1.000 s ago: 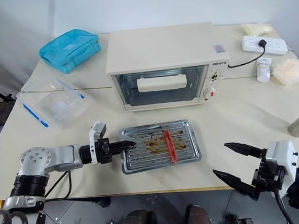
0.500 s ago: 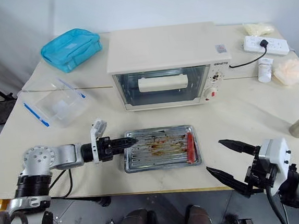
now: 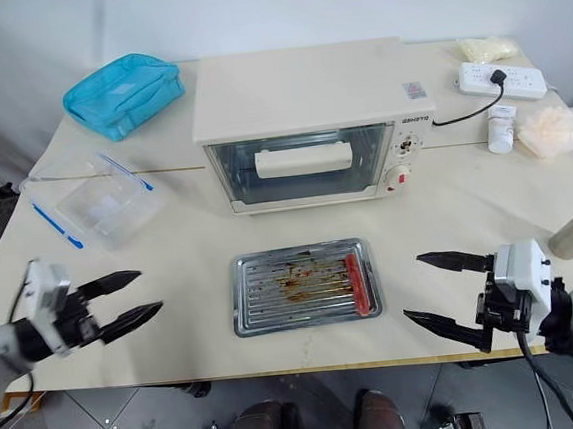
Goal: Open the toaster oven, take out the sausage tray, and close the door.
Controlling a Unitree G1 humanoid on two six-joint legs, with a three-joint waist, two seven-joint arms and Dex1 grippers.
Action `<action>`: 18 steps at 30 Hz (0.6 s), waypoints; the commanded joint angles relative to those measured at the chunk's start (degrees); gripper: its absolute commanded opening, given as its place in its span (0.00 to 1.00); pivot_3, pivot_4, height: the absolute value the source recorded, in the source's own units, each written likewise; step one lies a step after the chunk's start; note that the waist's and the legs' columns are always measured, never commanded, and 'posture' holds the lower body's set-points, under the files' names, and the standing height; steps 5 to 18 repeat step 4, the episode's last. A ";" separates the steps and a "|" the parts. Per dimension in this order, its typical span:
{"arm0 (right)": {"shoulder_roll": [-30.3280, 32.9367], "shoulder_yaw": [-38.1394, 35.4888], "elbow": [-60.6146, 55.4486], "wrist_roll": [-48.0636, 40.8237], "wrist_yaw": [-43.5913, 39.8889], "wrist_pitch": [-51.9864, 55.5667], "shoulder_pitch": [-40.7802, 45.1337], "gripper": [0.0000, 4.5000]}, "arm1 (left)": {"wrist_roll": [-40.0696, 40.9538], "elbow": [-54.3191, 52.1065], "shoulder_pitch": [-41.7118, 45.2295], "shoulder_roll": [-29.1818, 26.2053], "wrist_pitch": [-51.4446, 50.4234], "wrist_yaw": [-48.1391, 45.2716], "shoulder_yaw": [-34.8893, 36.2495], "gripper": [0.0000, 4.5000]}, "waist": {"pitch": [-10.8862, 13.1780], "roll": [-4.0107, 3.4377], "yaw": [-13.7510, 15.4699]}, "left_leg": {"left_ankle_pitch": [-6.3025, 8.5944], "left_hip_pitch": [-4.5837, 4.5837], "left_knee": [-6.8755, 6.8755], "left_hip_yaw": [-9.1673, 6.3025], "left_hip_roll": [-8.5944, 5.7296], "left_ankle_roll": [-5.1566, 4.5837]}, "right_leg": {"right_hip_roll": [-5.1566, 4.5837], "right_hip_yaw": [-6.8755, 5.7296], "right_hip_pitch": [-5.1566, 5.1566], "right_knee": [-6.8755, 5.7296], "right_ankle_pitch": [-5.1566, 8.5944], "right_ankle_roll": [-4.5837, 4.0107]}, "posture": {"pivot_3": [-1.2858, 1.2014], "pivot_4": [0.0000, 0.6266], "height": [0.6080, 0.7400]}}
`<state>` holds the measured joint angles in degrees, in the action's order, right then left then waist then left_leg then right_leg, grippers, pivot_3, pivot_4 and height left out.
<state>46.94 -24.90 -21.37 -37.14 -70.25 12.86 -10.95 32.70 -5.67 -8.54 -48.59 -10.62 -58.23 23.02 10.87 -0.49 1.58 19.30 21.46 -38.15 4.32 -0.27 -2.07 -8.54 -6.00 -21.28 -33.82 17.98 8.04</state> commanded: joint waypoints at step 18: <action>2.72 2.29 4.74 -0.16 -8.38 -3.23 3.17 1.00 | -1.96 -0.72 -2.88 0.92 10.14 -6.51 3.12 0.99 | 0.02 0.04 -0.05 | 0.03 -0.01 -0.03 -0.01 0.02 -0.09 | -0.13 0.04 0.02 -0.02 -0.02 0.03 | 0.52 0.24 1.00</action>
